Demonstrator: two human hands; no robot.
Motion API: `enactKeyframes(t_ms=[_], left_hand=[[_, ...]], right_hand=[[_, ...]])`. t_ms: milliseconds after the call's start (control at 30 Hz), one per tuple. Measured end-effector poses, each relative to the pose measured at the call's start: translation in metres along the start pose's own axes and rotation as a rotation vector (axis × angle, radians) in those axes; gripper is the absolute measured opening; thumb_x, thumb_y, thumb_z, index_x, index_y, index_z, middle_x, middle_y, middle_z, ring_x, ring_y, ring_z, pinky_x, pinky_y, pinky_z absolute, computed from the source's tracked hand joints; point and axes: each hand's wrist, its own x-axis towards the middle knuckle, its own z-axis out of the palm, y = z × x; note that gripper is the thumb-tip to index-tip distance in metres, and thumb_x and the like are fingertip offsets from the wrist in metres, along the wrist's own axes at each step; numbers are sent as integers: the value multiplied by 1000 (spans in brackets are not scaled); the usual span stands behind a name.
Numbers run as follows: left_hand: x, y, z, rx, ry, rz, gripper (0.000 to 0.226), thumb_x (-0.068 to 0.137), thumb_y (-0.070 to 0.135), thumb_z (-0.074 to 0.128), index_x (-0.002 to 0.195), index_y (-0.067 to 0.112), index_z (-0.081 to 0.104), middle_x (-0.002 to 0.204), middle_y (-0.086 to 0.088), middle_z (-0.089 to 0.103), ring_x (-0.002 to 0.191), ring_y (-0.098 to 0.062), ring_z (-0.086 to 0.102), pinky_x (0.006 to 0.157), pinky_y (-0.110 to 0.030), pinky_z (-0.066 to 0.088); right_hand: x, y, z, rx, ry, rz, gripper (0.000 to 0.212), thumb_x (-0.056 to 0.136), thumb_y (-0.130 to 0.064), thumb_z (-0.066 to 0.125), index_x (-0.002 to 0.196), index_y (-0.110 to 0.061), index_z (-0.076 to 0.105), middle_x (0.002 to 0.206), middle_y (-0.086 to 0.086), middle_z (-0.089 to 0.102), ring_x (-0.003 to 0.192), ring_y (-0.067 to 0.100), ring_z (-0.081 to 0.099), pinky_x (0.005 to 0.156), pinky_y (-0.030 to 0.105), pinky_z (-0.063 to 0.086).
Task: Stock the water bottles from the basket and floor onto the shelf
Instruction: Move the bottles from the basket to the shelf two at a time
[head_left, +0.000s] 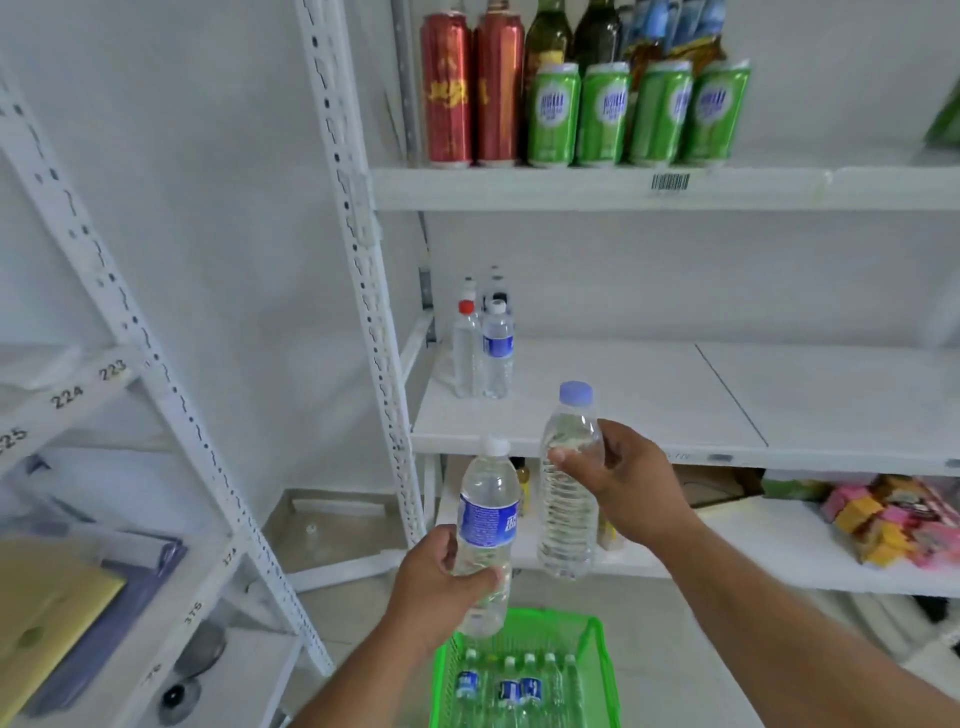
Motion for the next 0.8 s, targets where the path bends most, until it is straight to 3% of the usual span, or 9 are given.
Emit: enactKeyframes(t_ms=[67,200,300,433,567,800], left_hand=[[-4,7,-1,-11,16,18,47,52,30,83,94,18,68,90,-5,76,90,-28,70,85,-44,54],[-8,18,1,-26,20,40,39,63,19,88,97,21,69,89,5,77,87,-18,72,80,-32,56],[-7,30,6,-36,32,54,42,65,21,89,101,25,69,92,9,77,89,-11,71,81,-30,56],[-3,46,16,-28,62,73,41,67,20,89,102,27,69,93,15,76,86,-2,71,74,-22,53],[8,58,26,-27,99,81,37,70,20,87,102,28,69,97,15,76,91,-2,70,81,-26,53],[34,66,32,-22,137,70,37,70,22,87,100,34,70,98,24,73,92,9,66,77,-18,47]], right_hand=[[-1,-11,-6,12,3,-24,18,79,-47,78,78,-33,66,69,-14,69,58,-2,59,52,7,41],[0,-23,-16,47,-15,-69,19,80,-48,77,70,-46,61,57,-23,58,52,-3,52,50,6,39],[4,-25,-23,78,-35,-91,23,82,-45,77,68,-53,60,58,-27,59,53,-7,55,48,3,38],[13,-18,-32,134,-58,-80,11,83,-44,77,81,-42,66,66,-22,66,58,-7,60,50,4,41],[27,-14,-39,93,-74,-65,23,83,-51,74,97,-34,67,79,-25,69,68,-8,63,53,7,43],[56,-7,-40,30,-73,-54,27,82,-54,73,98,-32,67,82,-20,71,73,-6,65,60,15,42]])
